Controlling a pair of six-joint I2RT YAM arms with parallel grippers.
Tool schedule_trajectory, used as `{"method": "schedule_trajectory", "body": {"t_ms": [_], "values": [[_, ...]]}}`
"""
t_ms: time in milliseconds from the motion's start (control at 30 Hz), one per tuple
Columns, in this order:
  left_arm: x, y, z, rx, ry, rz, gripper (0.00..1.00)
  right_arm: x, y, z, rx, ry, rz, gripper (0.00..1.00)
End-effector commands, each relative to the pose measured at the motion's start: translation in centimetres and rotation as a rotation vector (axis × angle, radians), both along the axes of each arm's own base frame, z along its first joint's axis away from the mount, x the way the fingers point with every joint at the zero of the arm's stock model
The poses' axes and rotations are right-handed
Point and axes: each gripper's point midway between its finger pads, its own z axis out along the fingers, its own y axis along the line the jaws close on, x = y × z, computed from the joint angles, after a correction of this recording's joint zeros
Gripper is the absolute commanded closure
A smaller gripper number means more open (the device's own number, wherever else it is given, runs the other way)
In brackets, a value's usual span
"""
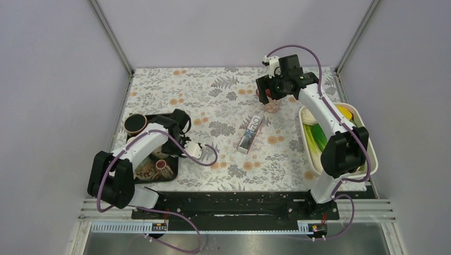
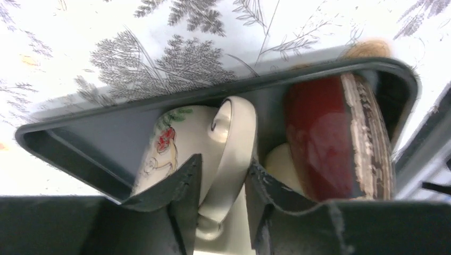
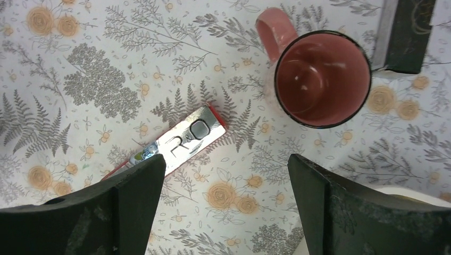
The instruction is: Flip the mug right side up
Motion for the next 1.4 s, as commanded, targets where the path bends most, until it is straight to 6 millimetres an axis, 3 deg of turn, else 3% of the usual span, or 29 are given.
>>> {"method": "schedule_trajectory", "body": {"t_ms": [0,100,267,433,667,933,1100,1367], "values": [[3.3,-1.4,-0.6,-0.049,-0.130,-0.041,0.75,-0.8,1.6,2.6,0.107,-0.049,0.046,0.05],[3.7,-1.7,-0.9,-0.059,-0.136,-0.031,1.00,-1.3,1.8,3.1,0.125,-0.053,0.052,0.03],[4.3,-3.2,0.5,-0.150,-0.163,0.006,1.00,-2.3,2.4,4.3,0.161,-0.082,0.068,0.03],[7.9,-6.8,5.8,-0.356,-0.296,0.129,1.00,-3.8,4.3,5.7,0.196,-0.107,0.114,0.03],[9.9,-9.8,11.6,-0.556,-0.334,0.303,1.00,-8.9,9.3,5.6,0.278,-0.121,0.301,0.03],[12.9,-12.0,16.1,-0.793,-0.410,0.548,1.00,-13.9,16.1,5.3,0.608,-0.097,0.515,0.03],[12.8,-14.7,20.2,-1.031,-0.357,0.612,1.00,-13.5,19.0,4.3,0.835,-0.036,0.513,0.02],[10.4,-16.8,23.7,-1.176,-0.250,0.591,1.00,-12.2,21.8,3.8,0.975,0.033,0.518,0.01]]}}
